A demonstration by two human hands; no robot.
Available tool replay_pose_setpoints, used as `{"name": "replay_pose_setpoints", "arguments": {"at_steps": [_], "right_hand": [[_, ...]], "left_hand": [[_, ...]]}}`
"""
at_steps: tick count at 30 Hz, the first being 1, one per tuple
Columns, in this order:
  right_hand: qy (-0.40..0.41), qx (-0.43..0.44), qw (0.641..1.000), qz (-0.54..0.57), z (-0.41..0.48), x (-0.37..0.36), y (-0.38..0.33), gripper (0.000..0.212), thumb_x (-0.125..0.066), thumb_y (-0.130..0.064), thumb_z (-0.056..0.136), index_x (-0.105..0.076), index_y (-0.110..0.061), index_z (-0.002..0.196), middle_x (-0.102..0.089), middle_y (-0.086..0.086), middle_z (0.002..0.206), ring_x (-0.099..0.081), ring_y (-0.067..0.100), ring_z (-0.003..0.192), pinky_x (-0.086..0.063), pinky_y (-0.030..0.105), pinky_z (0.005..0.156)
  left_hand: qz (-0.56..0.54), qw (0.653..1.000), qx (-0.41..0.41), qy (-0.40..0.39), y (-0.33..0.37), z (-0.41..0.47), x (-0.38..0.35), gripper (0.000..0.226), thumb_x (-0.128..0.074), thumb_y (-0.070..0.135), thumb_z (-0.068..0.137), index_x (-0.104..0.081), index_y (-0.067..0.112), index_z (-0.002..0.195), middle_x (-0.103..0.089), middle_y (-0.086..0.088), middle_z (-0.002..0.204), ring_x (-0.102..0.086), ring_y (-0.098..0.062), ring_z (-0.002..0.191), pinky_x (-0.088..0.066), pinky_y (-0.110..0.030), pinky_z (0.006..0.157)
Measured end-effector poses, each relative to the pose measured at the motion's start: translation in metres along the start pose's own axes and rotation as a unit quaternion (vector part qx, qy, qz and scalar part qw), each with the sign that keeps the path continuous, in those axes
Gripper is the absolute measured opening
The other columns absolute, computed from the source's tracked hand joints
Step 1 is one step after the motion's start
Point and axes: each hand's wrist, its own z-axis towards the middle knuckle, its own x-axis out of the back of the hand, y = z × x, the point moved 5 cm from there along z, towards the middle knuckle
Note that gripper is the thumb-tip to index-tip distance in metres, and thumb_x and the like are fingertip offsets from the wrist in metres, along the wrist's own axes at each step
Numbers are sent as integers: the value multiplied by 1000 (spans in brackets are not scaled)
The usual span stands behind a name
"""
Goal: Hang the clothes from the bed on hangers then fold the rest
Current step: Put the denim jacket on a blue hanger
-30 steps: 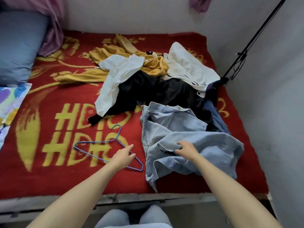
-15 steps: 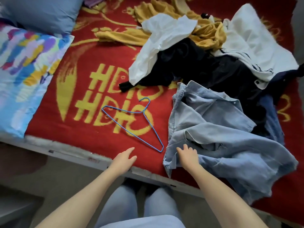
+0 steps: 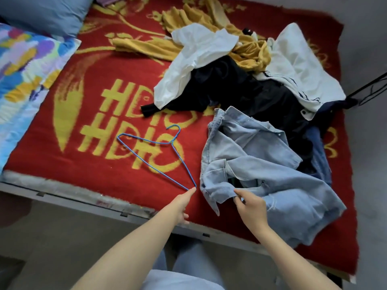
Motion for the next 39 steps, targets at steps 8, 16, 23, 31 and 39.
{"name": "replay_pose_setpoints", "arguments": {"at_steps": [8,16,23,31,39], "right_hand": [[30,215,975,40,-38,10,-47,20,-67,6,58,-73,1,76,-70,6,66,-61,14,56,-45,20,53],[-278,136,951,-6,-32,-14,-22,29,-66,-18,82,-67,-9,110,-67,6,102,-63,19,87,-48,26,80],[-240,107,961,-88,35,-1,-28,29,-57,-23,92,-63,-2,112,-60,12,110,-53,24,107,-36,28,87],[-59,150,987,-19,121,6,-129,18,-55,-11,88,-66,-2,100,-64,13,103,-54,30,102,-39,36,81],[-348,389,815,-251,85,-115,-164,70,-56,-20,87,-22,-28,148,-23,-4,153,-15,17,143,-26,41,107]], "left_hand": [[-159,977,48,-136,7,6,-63,42,-56,42,90,-66,3,101,-70,-16,85,-65,-28,94,-49,-40,84],[71,961,-238,125,54,-10,-15,18,-52,-10,83,-66,-1,90,-63,-13,84,-59,-24,87,-45,-31,65],[588,611,-423,320,103,-95,25,33,-47,10,83,-63,26,108,-68,-3,105,-61,-30,101,-40,-31,68],[698,297,-553,344,64,-172,62,20,-80,11,45,-65,20,54,-53,7,44,-51,-12,38,-33,-16,34],[662,244,-628,330,35,-217,101,33,-42,10,81,-71,21,70,-62,11,59,-52,-11,48,-42,-20,45]]}}
